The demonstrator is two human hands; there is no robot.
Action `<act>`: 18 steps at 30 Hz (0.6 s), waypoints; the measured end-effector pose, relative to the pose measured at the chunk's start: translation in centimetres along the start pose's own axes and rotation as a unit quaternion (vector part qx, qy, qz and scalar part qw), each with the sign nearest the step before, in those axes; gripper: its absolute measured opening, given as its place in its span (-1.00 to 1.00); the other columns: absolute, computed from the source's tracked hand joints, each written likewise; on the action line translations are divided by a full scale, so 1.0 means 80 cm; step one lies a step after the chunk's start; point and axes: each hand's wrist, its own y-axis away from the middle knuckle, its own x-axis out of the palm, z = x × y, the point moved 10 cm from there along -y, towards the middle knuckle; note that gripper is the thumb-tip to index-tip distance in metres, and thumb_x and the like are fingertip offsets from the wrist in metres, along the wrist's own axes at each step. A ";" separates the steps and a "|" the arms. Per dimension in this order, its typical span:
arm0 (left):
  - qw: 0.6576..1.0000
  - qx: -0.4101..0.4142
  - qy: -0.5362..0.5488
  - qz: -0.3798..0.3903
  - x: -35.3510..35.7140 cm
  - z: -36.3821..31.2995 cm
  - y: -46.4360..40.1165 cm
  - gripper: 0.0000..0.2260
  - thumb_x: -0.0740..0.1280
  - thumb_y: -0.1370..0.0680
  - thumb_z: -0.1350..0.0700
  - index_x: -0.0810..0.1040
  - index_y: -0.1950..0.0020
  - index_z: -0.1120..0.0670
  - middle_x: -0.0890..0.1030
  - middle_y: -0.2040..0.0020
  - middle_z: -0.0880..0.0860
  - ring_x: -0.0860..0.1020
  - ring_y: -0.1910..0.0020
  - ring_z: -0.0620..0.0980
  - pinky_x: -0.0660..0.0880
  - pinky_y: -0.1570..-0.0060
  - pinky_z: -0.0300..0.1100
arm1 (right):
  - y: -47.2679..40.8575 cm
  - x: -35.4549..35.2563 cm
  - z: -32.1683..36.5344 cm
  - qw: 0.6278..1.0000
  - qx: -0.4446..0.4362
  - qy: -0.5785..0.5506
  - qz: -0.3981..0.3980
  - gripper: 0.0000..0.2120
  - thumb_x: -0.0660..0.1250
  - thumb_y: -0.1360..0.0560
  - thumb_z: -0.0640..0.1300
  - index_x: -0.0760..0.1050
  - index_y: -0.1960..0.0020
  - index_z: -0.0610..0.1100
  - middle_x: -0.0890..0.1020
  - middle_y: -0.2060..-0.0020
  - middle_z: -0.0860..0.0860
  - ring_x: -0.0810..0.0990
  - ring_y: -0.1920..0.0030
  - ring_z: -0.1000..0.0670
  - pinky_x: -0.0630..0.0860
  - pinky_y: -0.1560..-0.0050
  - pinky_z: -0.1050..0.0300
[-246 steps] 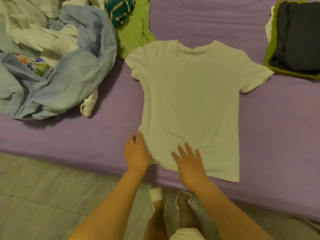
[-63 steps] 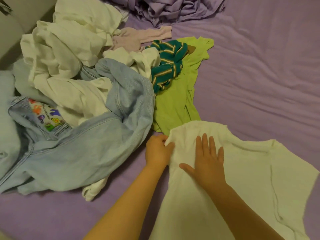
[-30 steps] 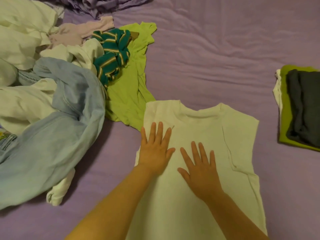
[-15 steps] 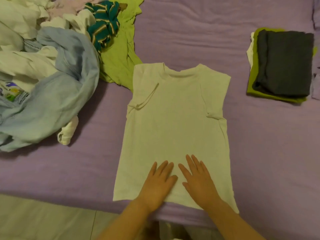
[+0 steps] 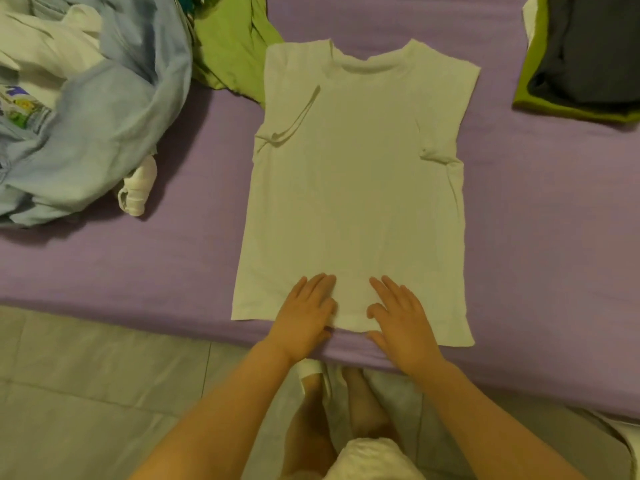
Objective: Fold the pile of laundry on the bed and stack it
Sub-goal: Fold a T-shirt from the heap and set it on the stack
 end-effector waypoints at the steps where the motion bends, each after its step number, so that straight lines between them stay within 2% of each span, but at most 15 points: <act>1: 1.000 -0.002 0.011 -0.019 -0.009 0.000 -0.001 -0.71 0.53 -0.33 0.11 0.63 -0.01 0.15 0.44 -0.38 0.22 0.40 -0.38 0.22 0.32 -0.36 0.12 | -0.001 -0.009 0.000 1.000 -0.001 -0.011 -0.023 -0.74 0.63 -0.19 -0.09 0.63 0.20 -0.10 0.51 -0.30 -0.16 0.48 -0.31 -0.20 0.44 -0.25 -0.14; 3: 0.997 0.010 0.028 -0.072 -0.031 -0.005 -0.002 -0.77 0.60 -0.21 0.17 0.66 0.20 0.14 0.61 -0.17 0.22 0.59 -0.15 0.21 0.54 -0.11 0.11 | -0.001 -0.020 0.001 0.998 -0.011 -0.021 -0.058 -0.78 0.64 -0.14 -0.18 0.63 0.30 -0.11 0.60 -0.19 -0.16 0.58 -0.19 -0.20 0.53 -0.10 -0.14; 5: 0.993 0.015 0.053 -0.106 -0.044 -0.003 -0.005 -0.80 0.59 -0.22 0.20 0.67 0.22 0.14 0.63 -0.12 0.21 0.61 -0.08 0.22 0.56 -0.02 0.08 | -0.006 -0.024 -0.004 0.997 -0.011 -0.049 -0.063 -0.88 0.55 -0.31 -0.18 0.66 0.18 -0.13 0.56 -0.24 -0.12 0.54 -0.24 -0.18 0.47 -0.17 -0.08; 6: 0.992 0.012 0.070 -0.104 -0.047 0.000 -0.008 -0.82 0.56 -0.27 0.20 0.67 0.17 0.14 0.61 -0.15 0.20 0.60 -0.11 0.22 0.54 -0.04 0.06 | -0.011 -0.025 -0.011 0.995 -0.006 -0.081 -0.064 -0.89 0.46 -0.43 -0.16 0.65 0.06 -0.14 0.53 -0.28 -0.09 0.49 -0.28 -0.16 0.40 -0.22 -0.03; 8: 0.990 -0.021 0.118 -0.070 -0.049 0.014 -0.017 -0.82 0.39 -0.47 0.15 0.63 -0.04 0.14 0.54 -0.24 0.15 0.50 -0.20 0.17 0.44 -0.13 -0.03 | -0.022 -0.031 -0.033 0.982 0.021 -0.178 -0.053 -0.80 0.26 -0.58 -0.09 0.57 -0.13 -0.12 0.53 -0.24 -0.04 0.48 -0.22 -0.11 0.35 -0.18 0.07; 9: 0.984 -0.051 0.157 -0.063 -0.052 0.026 -0.022 -0.80 0.30 -0.53 0.13 0.58 -0.11 0.13 0.54 -0.22 0.12 0.48 -0.17 0.15 0.41 -0.10 -0.05 | -0.029 -0.038 -0.044 0.970 0.041 -0.233 -0.049 -0.77 0.19 -0.61 -0.07 0.52 -0.18 -0.10 0.55 -0.17 -0.02 0.50 -0.15 -0.07 0.37 -0.11 0.10; 11: 0.957 -0.118 0.257 -0.068 -0.068 0.051 -0.032 -0.82 0.20 -0.57 0.16 0.50 -0.14 0.12 0.57 -0.06 0.11 0.50 -0.02 0.14 0.42 0.03 -0.02 | -0.043 -0.056 -0.061 0.951 0.072 -0.299 -0.042 -0.75 0.13 -0.63 -0.02 0.46 -0.23 -0.06 0.57 -0.07 0.01 0.51 -0.01 0.02 0.40 0.03 0.15; 13: 0.938 -0.155 0.300 -0.077 -0.088 0.070 -0.050 -0.79 0.16 -0.57 0.22 0.49 -0.16 0.10 0.57 0.00 0.11 0.51 0.04 0.12 0.44 0.08 -0.01 | -0.062 -0.083 -0.071 0.951 0.084 -0.294 -0.058 -0.74 0.11 -0.63 0.00 0.44 -0.25 -0.04 0.58 -0.04 0.01 0.50 0.04 0.04 0.39 0.09 0.15; 18: 0.933 -0.212 0.255 -0.143 -0.161 0.124 -0.091 -0.71 0.20 -0.55 0.22 0.46 -0.25 0.05 0.51 -0.07 0.06 0.53 0.01 0.05 0.49 0.12 -0.06 | -0.104 -0.166 -0.103 0.946 0.120 -0.268 -0.134 -0.75 0.18 -0.60 0.01 0.48 -0.17 -0.10 0.59 0.01 0.00 0.53 0.04 -0.01 0.40 0.14 0.12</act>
